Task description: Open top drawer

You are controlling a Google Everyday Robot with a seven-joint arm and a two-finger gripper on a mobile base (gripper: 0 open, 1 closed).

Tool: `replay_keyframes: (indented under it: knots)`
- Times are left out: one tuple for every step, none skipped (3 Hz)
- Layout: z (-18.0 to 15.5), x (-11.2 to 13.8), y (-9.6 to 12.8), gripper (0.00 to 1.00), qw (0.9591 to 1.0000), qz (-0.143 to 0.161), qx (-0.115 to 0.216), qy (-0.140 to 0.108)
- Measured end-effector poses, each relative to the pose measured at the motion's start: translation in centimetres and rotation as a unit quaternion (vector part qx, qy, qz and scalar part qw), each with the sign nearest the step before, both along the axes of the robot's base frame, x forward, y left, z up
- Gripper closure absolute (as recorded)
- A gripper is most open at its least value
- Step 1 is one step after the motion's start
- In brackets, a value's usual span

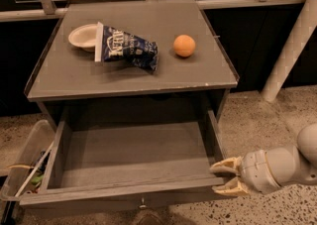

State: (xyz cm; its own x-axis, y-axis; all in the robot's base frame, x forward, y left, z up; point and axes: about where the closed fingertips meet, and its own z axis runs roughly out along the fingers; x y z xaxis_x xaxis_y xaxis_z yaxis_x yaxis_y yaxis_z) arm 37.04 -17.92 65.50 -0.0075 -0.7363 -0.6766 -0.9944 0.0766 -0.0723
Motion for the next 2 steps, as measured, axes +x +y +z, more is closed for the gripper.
replay_keyframes:
  knots:
    - [0.0, 0.0, 0.0, 0.59, 1.0, 0.0, 0.0, 0.0]
    - [0.0, 0.0, 0.0, 0.36, 1.0, 0.0, 0.0, 0.0]
